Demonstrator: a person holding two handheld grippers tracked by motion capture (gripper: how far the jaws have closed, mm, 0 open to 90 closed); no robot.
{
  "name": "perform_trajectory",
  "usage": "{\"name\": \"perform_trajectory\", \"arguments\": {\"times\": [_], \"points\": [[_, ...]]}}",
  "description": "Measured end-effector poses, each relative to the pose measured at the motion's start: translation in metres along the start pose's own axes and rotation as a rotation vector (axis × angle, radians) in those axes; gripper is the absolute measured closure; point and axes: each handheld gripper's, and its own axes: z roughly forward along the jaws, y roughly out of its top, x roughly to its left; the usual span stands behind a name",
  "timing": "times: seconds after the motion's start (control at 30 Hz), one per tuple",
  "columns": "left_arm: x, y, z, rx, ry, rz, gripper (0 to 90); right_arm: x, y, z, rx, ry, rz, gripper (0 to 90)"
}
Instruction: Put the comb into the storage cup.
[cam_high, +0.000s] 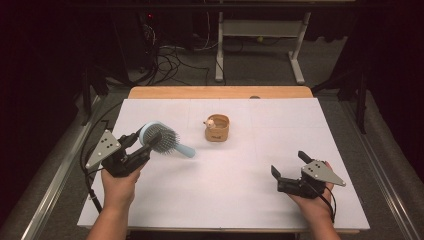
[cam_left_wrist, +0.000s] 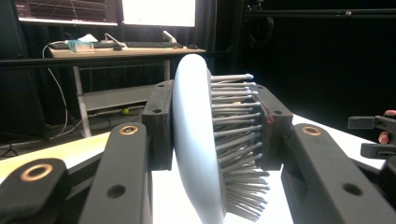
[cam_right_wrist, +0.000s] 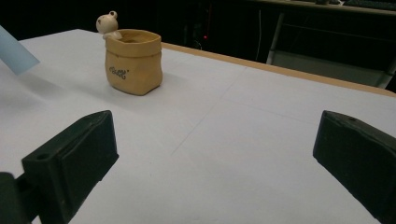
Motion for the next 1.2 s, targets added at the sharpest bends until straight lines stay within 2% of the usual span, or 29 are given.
{"name": "perform_trajectory", "arguments": {"times": [0.3, 0.53, 0.67, 0.97, 1.2], "points": [[-0.004, 0.001, 0.0, -0.011, -0.005, 0.001, 58.0, 0.003, 0.0, 0.002, 0.003, 0.018, -0.007, 0.2], [-0.008, 0.007, -0.002, -0.034, 0.0, 0.009, 58.1, 0.0, -0.001, -0.005, -0.007, 0.017, 0.01, 0.2], [-0.01, 0.01, -0.001, -0.041, -0.003, 0.011, 58.0, -0.002, -0.003, -0.008, -0.005, 0.017, 0.002, 0.2], [-0.01, 0.018, 0.009, -0.048, -0.012, -0.008, 58.0, -0.001, -0.002, -0.006, -0.007, 0.019, 0.004, 0.2], [-0.014, 0.03, 0.02, -0.045, -0.021, 0.001, 58.1, -0.001, -0.002, -0.005, -0.012, 0.02, 0.001, 0.2]]}}
